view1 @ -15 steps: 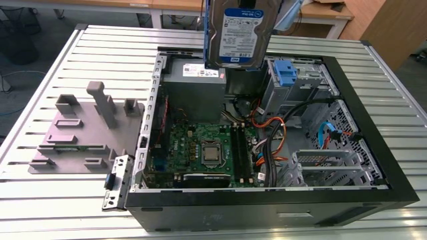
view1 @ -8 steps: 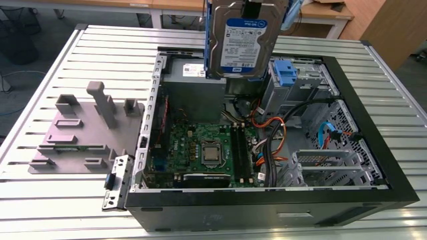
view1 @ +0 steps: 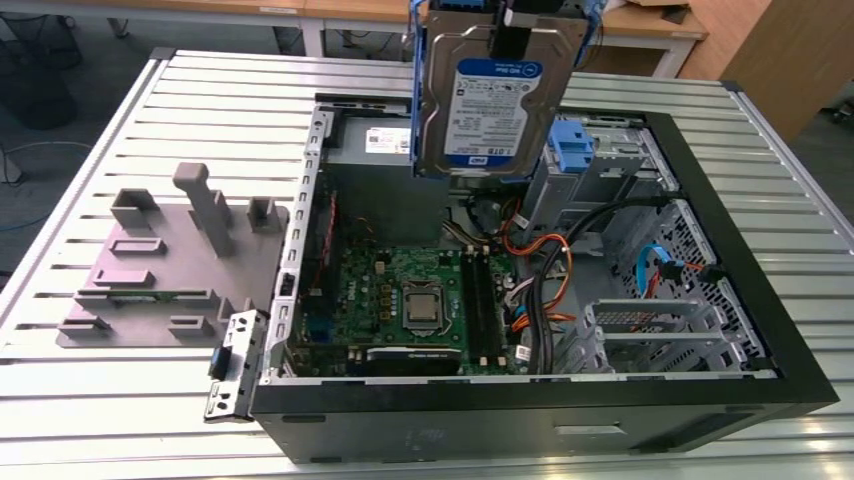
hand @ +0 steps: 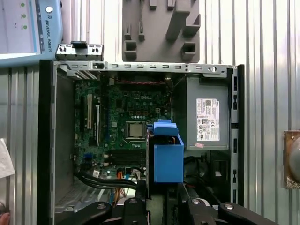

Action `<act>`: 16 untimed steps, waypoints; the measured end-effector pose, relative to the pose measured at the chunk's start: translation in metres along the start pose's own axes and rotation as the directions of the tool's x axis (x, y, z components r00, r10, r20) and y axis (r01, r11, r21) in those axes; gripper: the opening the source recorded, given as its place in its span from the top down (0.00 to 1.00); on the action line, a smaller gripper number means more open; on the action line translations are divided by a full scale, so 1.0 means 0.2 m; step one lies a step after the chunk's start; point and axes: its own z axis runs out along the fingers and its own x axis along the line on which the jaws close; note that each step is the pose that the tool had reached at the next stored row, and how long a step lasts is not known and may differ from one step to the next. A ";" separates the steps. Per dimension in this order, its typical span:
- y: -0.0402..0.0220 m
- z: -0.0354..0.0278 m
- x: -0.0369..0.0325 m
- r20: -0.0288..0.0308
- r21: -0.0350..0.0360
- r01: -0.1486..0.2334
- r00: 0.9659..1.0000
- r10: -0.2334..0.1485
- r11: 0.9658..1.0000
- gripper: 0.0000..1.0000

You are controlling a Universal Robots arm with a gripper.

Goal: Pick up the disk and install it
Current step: 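Pick up the disk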

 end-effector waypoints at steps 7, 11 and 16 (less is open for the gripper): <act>-0.006 0.001 0.082 0.000 0.000 -0.004 1.000 0.004 1.000 0.65; -0.008 0.003 0.128 0.000 0.000 -0.007 1.000 0.007 1.000 0.65; -0.010 0.003 0.175 0.000 0.000 -0.010 1.000 0.010 1.000 0.65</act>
